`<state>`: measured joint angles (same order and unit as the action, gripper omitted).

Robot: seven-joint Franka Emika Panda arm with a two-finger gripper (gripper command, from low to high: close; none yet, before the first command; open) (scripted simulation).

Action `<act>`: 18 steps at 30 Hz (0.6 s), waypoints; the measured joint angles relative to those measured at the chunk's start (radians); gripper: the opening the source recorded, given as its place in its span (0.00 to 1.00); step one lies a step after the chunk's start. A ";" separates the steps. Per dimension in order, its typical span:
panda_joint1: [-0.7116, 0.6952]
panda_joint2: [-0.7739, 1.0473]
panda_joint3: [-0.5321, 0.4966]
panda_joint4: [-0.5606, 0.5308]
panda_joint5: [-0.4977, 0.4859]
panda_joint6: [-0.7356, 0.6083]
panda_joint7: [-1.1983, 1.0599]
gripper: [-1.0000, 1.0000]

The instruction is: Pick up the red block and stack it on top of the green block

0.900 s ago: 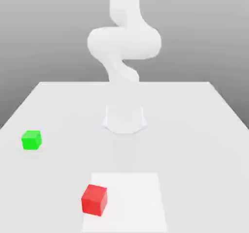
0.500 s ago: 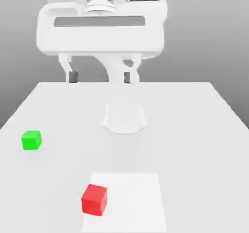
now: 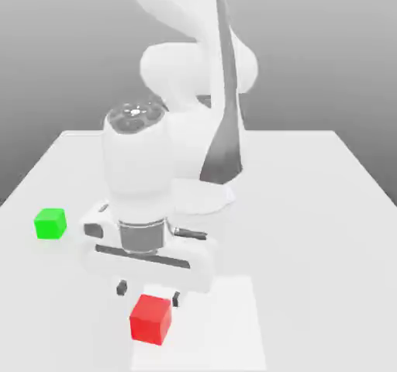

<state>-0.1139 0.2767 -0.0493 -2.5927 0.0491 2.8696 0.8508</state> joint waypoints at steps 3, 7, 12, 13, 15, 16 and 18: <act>-0.005 0.031 0.006 0.004 0.004 0.026 -0.003 0.00; -0.008 0.046 0.009 0.007 0.004 0.039 -0.003 0.00; 0.001 -0.085 -0.005 -0.013 -0.019 -0.072 0.014 0.00; 0.002 -0.120 -0.007 -0.019 -0.025 -0.102 0.018 0.00; -0.038 -0.174 -0.048 -0.040 -0.048 -0.133 -0.014 0.00; -0.084 -0.197 -0.077 -0.054 -0.063 -0.141 -0.041 0.00; -0.193 -0.239 -0.127 -0.082 -0.094 -0.153 -0.099 0.00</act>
<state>-0.3068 0.0372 -0.1760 -2.6751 -0.0453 2.7167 0.7521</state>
